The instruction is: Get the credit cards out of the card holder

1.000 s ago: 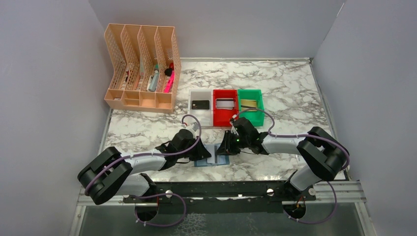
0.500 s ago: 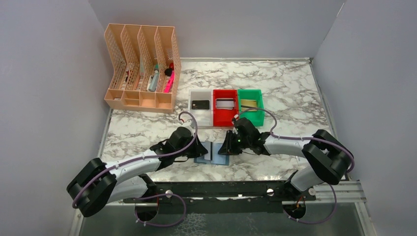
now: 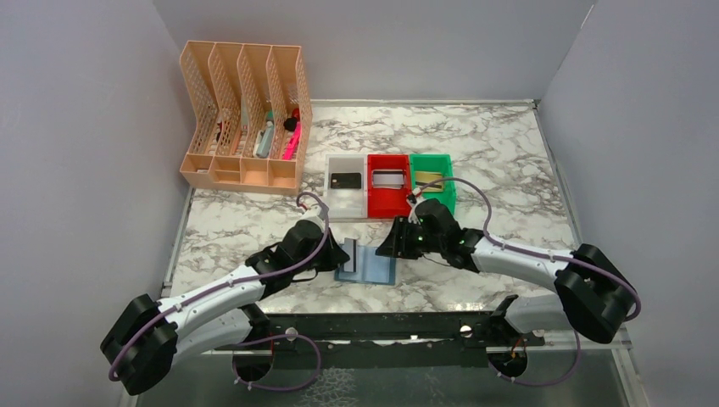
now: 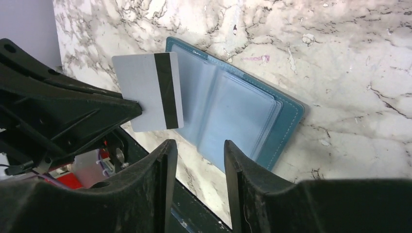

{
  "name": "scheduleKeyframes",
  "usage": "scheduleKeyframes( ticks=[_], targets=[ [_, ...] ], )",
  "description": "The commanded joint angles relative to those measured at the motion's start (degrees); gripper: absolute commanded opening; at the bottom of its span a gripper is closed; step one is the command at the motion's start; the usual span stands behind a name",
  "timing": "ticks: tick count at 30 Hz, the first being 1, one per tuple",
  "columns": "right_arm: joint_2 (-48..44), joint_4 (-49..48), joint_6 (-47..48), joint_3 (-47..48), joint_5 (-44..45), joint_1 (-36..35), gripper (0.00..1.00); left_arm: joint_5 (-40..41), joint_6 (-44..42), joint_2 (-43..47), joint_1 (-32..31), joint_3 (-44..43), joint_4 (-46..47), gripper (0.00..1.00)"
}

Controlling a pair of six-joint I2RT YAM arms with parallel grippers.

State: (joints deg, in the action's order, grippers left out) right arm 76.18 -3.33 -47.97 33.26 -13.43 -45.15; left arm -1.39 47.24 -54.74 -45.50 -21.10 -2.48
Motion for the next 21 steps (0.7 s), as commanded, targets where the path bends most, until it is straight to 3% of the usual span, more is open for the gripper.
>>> scheduleKeyframes(
  ticks=[1, 8, 14, 21],
  targets=[
    [-2.6, -1.3, 0.6, -2.6, 2.2, 0.0, 0.49, -0.3, -1.4, 0.9, 0.1, -1.1, 2.6, 0.00],
    [-3.5, -6.7, -1.6, -5.8, 1.7, 0.2, 0.53, -4.3, -1.5, 1.4, 0.2, 0.0, 6.9, 0.00],
    [-7.0, -17.7, -4.3, -12.0, 1.6, 1.3, 0.54, -9.5, -6.0, 3.6, 3.1, -2.5, 4.0, 0.00],
    [-10.7, -26.7, -4.6, -15.5, -3.7, 1.4, 0.56, -18.3, 0.0, 5.4, 5.0, 2.9, 17.0, 0.00]
  ],
)
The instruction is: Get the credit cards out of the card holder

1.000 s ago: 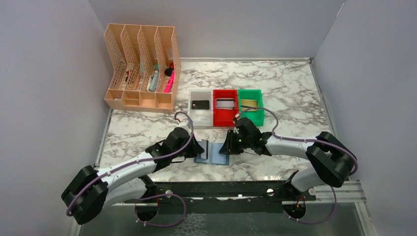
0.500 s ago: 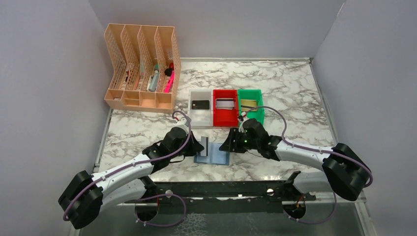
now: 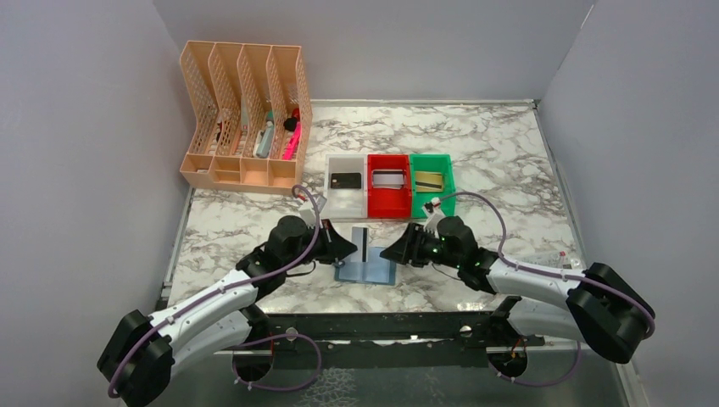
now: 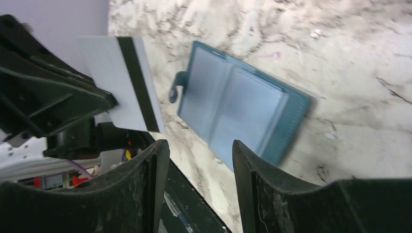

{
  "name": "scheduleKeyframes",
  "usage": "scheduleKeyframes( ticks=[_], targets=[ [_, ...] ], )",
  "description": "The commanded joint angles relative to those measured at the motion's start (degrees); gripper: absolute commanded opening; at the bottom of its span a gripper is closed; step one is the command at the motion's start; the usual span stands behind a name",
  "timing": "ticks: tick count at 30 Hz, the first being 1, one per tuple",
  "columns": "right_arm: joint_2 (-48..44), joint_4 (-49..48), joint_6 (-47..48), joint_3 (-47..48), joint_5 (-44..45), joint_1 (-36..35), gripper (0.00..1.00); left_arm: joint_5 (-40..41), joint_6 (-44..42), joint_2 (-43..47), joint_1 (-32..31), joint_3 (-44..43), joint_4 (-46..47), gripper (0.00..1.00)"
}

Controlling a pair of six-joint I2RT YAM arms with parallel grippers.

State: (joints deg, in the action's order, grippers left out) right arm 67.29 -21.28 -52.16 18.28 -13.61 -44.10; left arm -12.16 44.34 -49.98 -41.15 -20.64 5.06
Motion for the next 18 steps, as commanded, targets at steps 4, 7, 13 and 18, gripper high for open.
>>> scheduleKeyframes(
  ticks=[4, 7, 13, 18],
  targets=[
    [-1.8, -11.2, -0.3, -0.4, -6.4, 0.3, 0.55, -10.7, 5.5, 0.5, 0.8, 4.1, 15.9, 0.00],
    [-1.8, -14.2, -0.7, -1.1, -7.9, 0.5, 0.54, -11.9, 5.1, 1.1, 0.8, 3.9, 16.8, 0.00],
    [-0.4, -20.3, -2.3, -1.8, -12.5, 1.0, 0.50, -15.0, 5.2, 1.8, 0.8, 3.8, 19.0, 0.00],
    [2.2, -30.3, -5.7, -3.7, -17.5, 3.1, 0.43, -17.4, 4.5, 1.3, 0.8, 2.7, 19.5, 0.00]
  ],
)
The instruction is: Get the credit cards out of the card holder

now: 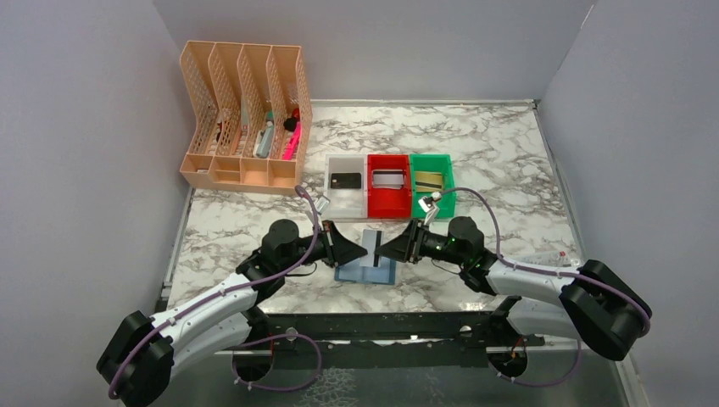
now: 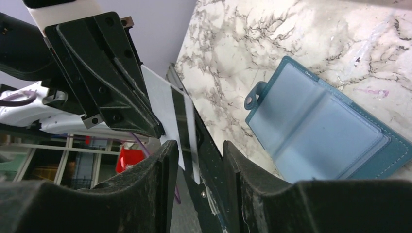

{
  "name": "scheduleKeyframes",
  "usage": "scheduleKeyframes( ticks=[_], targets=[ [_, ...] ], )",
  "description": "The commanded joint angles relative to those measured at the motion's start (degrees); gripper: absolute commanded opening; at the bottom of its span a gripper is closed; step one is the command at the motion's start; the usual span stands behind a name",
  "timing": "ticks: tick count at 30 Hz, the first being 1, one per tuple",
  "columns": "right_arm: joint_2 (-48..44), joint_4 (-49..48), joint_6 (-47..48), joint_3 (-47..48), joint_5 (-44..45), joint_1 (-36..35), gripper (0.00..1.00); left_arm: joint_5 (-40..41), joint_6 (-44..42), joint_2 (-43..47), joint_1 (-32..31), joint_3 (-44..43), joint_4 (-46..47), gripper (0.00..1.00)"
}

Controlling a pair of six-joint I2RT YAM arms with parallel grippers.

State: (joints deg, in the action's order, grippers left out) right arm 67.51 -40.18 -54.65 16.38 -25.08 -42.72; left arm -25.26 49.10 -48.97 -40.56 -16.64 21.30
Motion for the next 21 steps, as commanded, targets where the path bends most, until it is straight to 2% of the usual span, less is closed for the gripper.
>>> scheduleKeyframes(
  ticks=[1, 6, 15, 21],
  targets=[
    [2.8, -13.5, -4.2, -2.2, -7.3, 2.3, 0.41, -4.5, -0.3, 0.2, 0.2, -1.4, 3.3, 0.00],
    [6.5, -22.1, -7.8, -3.4, -12.6, 4.2, 0.34, -4.7, -0.3, 0.4, 0.3, -1.2, 3.5, 0.00],
    [9.1, -27.0, -8.3, -2.5, -17.5, 4.5, 0.29, -5.8, 0.9, 0.1, 0.3, -0.5, 5.9, 0.00],
    [9.9, -28.9, -8.9, -3.4, -16.6, 4.5, 0.17, -5.4, 1.1, 0.1, 0.3, -0.2, 6.7, 0.00]
  ],
)
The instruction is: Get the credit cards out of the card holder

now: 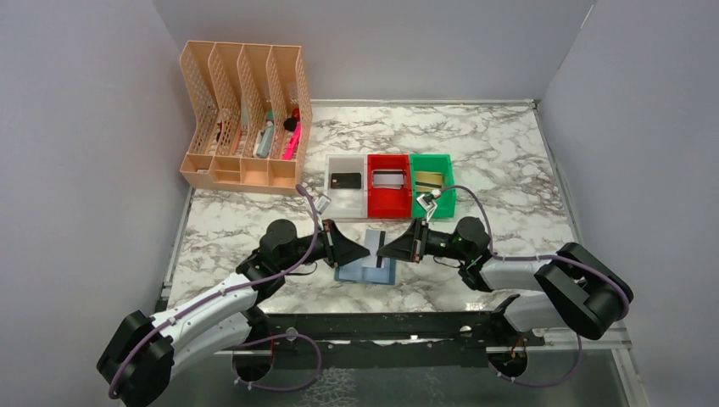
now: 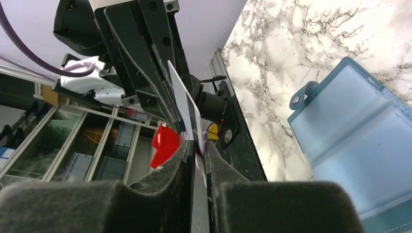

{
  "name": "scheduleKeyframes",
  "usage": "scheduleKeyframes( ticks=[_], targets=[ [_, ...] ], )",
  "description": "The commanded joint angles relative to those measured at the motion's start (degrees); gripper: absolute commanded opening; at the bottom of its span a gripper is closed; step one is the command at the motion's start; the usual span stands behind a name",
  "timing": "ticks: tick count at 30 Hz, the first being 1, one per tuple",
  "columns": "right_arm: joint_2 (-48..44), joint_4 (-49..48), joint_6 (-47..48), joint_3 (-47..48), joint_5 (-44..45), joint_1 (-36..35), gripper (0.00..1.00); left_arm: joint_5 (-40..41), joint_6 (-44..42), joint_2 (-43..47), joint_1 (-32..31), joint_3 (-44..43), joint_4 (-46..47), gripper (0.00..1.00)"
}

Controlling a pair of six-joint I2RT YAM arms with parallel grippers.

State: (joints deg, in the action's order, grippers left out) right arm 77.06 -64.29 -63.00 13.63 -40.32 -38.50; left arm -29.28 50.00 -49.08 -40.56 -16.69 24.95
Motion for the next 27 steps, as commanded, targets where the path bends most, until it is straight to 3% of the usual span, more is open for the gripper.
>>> scheduleKeyframes(
  ticks=[1, 4, 14, 21, 27],
  targets=[
    [0.3, -4.7, -0.5, -0.8, -1.1, 0.3, 0.15, -1.1, 0.2, 0.4, 0.3, 0.1, 3.0, 0.00],
    [-0.8, -2.9, 0.5, -0.9, -0.2, 0.4, 0.09, -0.4, 0.5, 0.8, 0.4, 0.8, 2.9, 0.03],
    [-7.6, 10.6, 4.9, -0.4, 5.5, 0.4, 0.01, 3.8, 0.2, 1.3, 0.5, 1.2, 0.3, 0.53],
    [-17.8, 33.8, 13.7, 3.3, 18.2, 0.4, 0.01, 12.1, -4.9, 3.4, 0.5, -3.0, -15.0, 0.78],
    [-23.3, 51.5, 23.1, 10.2, 33.4, 0.4, 0.01, 19.1, -6.5, 5.6, 0.5, -4.7, -23.3, 0.89]
  ],
)
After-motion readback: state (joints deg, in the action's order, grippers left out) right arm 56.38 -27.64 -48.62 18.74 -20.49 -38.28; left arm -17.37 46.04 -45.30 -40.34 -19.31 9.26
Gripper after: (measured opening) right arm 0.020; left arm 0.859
